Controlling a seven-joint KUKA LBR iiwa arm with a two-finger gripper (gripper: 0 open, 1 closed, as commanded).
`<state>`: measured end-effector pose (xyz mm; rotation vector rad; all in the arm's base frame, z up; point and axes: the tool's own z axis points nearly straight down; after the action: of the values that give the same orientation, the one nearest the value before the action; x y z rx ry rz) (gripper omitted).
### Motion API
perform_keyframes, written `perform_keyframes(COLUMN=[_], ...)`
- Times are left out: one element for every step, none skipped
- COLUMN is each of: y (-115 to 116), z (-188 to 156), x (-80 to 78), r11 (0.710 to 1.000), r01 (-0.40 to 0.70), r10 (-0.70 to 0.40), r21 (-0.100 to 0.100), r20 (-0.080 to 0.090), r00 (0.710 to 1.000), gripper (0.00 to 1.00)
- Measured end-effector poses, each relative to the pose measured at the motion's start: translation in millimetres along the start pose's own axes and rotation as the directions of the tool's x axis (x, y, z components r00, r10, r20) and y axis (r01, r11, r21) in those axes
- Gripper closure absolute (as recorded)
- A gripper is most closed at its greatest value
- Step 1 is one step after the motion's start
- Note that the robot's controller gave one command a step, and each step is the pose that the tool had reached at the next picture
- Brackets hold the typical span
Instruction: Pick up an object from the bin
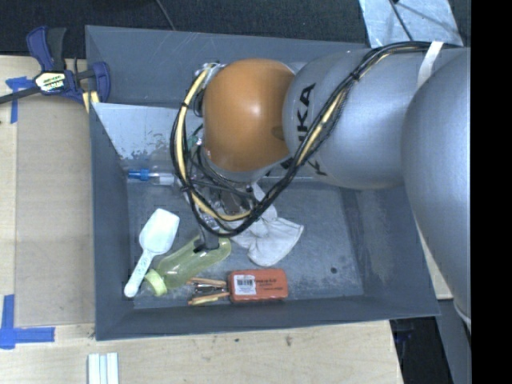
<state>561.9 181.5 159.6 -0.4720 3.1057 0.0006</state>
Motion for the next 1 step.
perform_keyframes(y=[5.6], z=[4.4], x=[-20.2], r11=[0.964], r01=[0.265], r10=[-0.265], r21=[0.001], r20=[0.004], r00=[0.964], gripper=[0.0])
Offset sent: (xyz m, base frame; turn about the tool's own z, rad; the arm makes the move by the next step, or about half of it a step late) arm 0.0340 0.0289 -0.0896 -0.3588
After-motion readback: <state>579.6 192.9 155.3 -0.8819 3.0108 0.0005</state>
